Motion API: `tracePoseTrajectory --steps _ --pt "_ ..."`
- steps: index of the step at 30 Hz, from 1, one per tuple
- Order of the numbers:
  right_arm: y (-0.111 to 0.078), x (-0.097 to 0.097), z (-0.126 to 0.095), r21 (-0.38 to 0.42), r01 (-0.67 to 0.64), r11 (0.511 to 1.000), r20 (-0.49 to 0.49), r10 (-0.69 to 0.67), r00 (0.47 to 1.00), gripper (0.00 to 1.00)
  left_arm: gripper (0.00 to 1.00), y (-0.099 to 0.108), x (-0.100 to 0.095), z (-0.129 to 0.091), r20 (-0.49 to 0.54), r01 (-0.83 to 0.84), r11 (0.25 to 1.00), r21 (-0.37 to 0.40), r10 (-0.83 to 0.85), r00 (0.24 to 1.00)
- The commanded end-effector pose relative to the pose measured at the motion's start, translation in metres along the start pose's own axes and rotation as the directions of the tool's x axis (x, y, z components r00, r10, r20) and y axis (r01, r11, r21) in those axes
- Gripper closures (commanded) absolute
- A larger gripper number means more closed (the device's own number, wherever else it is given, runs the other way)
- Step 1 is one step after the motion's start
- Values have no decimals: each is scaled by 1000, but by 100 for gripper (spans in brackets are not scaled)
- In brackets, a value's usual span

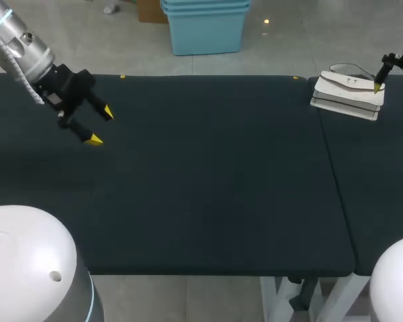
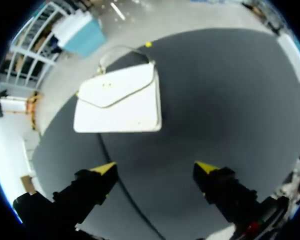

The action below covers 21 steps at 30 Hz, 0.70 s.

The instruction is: Pick up the bag, open it, inspect its contents, close it, and place it on the opposite side

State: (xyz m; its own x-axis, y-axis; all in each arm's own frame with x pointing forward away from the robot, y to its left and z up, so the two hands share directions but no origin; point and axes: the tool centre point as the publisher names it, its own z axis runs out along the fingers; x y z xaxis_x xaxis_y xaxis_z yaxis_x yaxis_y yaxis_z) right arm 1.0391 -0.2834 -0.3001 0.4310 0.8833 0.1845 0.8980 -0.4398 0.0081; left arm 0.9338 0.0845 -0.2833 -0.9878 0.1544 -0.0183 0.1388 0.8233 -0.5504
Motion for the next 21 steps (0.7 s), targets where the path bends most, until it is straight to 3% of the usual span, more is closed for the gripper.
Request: tracePoseTrajectory --steps 1,6,17,21 --pt "18 -1 13 16 -59 998 -18 59 998 0 0 -2 -1 13 36 33 999 -9 -33 999" --pt "28 1 17 14 -92 996 -39 93 995 0 0 -2 -5 21 32 48 998 34 -49 998" --pt "59 7 28 37 -182 983 -68 185 980 0 0 -2 -5 21 29 45 998 34 -46 999" --pt "69 13 37 54 -172 984 -76 176 981 24 0 -2 -5 21 29 45 998 34 -46 999"
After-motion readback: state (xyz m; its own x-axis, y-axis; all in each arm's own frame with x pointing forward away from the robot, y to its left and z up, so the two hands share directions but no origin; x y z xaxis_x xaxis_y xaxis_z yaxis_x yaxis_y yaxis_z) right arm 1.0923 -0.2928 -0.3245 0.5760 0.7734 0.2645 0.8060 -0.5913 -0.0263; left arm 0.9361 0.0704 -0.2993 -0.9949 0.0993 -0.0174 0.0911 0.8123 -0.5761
